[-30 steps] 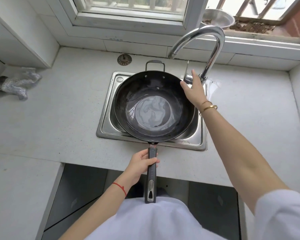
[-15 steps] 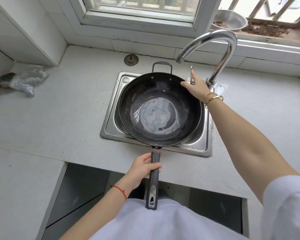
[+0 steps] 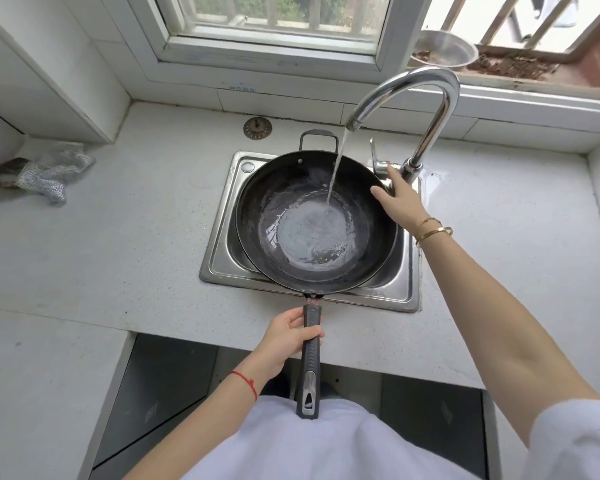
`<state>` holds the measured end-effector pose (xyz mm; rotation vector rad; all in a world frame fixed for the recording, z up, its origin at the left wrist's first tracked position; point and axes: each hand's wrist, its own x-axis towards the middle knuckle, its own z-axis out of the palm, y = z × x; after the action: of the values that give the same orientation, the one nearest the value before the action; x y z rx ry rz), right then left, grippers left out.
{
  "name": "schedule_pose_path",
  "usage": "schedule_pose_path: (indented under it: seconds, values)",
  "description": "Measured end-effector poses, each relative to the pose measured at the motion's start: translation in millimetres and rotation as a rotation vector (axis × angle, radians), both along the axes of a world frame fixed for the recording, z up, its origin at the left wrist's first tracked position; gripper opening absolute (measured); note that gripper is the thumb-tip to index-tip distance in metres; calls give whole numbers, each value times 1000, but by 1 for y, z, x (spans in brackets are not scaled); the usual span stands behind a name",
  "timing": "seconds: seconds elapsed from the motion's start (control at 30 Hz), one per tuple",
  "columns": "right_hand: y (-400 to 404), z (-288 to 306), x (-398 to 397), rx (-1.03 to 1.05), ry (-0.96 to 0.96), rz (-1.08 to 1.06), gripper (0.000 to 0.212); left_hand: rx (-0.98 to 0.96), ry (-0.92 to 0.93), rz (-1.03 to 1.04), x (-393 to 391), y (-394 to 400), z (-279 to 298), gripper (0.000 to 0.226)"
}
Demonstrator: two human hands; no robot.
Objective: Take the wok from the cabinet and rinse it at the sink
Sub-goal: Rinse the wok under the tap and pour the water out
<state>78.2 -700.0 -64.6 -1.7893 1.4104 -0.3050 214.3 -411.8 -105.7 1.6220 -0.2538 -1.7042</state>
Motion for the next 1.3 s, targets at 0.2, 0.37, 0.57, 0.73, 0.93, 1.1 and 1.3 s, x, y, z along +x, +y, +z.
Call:
schedule_pose_path:
  seconds: [0.2,0.37,0.57,0.73,0.93,1.1,1.3]
  values:
    - [76,-5,-24,-192,79,18,54,-35,-88,-96,2,0,-4,49]
    - [164,-9,-28,-260,89,8,50,-85,-179,-163,7,2,-7,44]
    - [267,-24,-1,-60,125,-80,48,-110,-189,-173,11,7,-12,27]
    - [300,-33,26,251,38,-85,19,-115,-140,-204,14,4,-16,30]
    - [309,-42,41,257,-1,-255,8,-109,-120,-217,13,3,-18,35]
    - [316,-45,49,316,-102,-446,14,-122,-94,-170,9,2,-21,29]
    - [320,-44,51,252,-118,-483,14,-153,-6,-114,6,5,-12,7]
